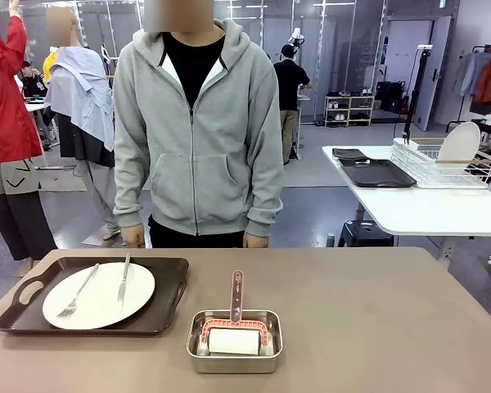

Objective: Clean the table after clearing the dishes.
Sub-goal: When the right (or left) Handle tray is removed, use the right hand (or left hand) to clean the right (or left) side of the table with the Lint Roller.

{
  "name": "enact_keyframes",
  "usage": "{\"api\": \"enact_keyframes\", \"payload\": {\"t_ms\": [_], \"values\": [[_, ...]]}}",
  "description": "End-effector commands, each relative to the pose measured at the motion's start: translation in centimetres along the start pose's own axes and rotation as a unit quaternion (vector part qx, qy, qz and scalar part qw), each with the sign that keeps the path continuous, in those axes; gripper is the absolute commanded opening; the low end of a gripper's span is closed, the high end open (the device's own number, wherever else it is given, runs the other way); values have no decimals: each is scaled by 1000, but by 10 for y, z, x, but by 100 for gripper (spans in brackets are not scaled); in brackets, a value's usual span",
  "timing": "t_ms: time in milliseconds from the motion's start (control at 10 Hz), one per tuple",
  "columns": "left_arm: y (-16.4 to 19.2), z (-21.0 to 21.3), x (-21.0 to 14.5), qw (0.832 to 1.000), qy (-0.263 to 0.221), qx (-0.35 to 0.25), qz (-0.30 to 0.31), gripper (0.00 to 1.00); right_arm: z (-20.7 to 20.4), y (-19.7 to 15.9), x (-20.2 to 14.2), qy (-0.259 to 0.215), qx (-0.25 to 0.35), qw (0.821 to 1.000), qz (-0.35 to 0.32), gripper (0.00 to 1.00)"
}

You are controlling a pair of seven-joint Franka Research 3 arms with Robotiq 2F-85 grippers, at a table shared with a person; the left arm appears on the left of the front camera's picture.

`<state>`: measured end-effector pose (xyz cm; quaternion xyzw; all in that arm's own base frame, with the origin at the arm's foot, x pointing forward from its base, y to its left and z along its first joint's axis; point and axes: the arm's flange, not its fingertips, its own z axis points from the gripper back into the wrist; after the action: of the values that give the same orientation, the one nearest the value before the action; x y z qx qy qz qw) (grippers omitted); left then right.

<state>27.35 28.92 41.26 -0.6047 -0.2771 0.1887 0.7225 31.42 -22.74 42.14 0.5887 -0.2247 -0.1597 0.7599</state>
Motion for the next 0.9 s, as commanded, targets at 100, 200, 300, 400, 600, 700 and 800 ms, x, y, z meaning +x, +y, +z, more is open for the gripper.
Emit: {"api": "enact_keyframes", "payload": {"t_ms": [100, 200, 300, 400, 600, 700, 800], "values": [[0, 5, -1, 1000, 5, -5, -9, 100, 3, -40, -4, 3, 33, 999, -10, 100], [0, 5, -1, 1000, 5, -5, -9, 100, 1, -48, -7, 14, 38, 999, -20, 100], [0, 5, -1, 1000, 5, -5, -9, 100, 0, -37, -9, 12, 28, 999, -21, 100], [0, 5, -1, 1000, 5, -5, -9, 100, 0, -37, -9, 12, 28, 999, -21, 100], [0, 5, -1, 1000, 5, -5, -9, 100, 0, -37, -9, 12, 28, 999, -21, 100], [0, 5, -1, 1000, 5, -5, -9, 100, 0, -37, -9, 12, 28, 999, -21, 100], [0, 5, -1, 1000, 5, -5, -9, 100, 0, -37, -9, 12, 28, 999, -21, 100]]}}
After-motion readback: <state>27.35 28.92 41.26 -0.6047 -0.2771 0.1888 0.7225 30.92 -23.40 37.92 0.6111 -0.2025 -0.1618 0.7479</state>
